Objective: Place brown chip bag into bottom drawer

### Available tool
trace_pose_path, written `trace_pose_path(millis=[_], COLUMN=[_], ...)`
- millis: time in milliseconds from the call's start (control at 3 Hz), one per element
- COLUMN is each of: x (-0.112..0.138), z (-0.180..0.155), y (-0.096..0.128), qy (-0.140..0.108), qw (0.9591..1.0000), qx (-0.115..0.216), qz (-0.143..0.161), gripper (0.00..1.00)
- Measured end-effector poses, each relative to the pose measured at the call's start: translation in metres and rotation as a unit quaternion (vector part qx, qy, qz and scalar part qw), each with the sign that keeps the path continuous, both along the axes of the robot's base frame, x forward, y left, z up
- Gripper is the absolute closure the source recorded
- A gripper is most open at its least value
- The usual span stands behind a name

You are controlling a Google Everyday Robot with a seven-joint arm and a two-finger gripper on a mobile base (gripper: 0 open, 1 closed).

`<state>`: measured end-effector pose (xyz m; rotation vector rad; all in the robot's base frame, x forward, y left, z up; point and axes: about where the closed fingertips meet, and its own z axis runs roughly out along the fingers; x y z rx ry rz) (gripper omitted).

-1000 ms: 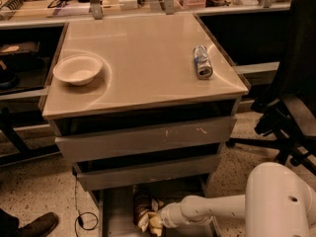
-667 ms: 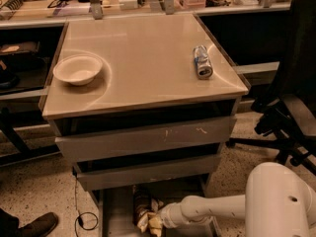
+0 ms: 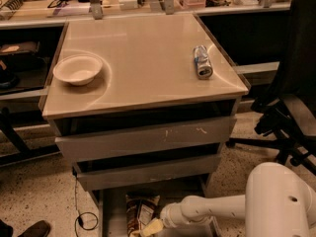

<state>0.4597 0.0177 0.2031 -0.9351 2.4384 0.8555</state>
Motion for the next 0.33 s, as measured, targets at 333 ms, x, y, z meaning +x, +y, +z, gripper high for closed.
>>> trace_pose_path(millis=[333], x=[0.0], z=[0.0], y=[0.0], qy=[0.0], qw=[1.0], qx=[0.0], qz=[0.0], gripper=[0.0])
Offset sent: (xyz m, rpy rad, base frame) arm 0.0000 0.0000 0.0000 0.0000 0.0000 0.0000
